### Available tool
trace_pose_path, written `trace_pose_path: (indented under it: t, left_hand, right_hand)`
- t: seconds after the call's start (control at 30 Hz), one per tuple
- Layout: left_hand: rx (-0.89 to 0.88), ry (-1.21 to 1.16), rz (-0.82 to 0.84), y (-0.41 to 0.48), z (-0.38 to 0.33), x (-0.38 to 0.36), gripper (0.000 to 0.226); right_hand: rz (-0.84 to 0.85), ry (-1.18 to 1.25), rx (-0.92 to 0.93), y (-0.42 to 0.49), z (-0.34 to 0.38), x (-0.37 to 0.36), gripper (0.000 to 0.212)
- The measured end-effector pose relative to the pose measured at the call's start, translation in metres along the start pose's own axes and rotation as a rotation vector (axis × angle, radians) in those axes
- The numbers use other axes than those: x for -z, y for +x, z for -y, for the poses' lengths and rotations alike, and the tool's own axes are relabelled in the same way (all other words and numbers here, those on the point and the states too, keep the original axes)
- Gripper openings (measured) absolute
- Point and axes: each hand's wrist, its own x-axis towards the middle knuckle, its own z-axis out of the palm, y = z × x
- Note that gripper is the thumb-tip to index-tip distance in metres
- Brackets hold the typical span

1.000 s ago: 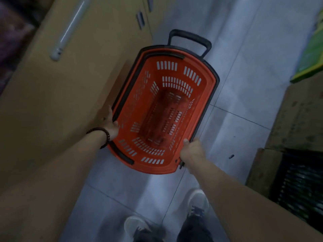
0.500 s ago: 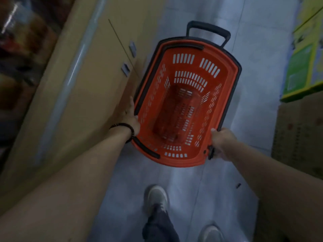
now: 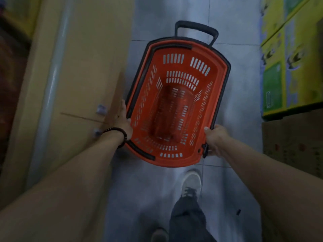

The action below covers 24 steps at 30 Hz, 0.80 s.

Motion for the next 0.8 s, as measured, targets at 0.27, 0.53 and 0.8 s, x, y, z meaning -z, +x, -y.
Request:
trace_pose_path:
  t: [0.27, 0.53, 0.8]
  left_hand:
    - [0.018, -0.2, 0.038, 0.082, -0.1, 0.066, 0.082]
    - [0.01, -0.189, 0.062, 0.162, -0.205, 0.126, 0.08]
    - [0.03, -0.267, 0.076, 0.232, -0.301, 0.167, 0.082]
  right_hand:
    - [-0.108, -0.241, 0.05, 0.135, 0.075, 0.034, 0.028]
    - [-0.203, -0.327, 0.054, 0.144, 0.238, 0.078, 0.034]
    - [-0.27, -0.498, 0.092, 0.211, 0.369, 0.126, 0.05]
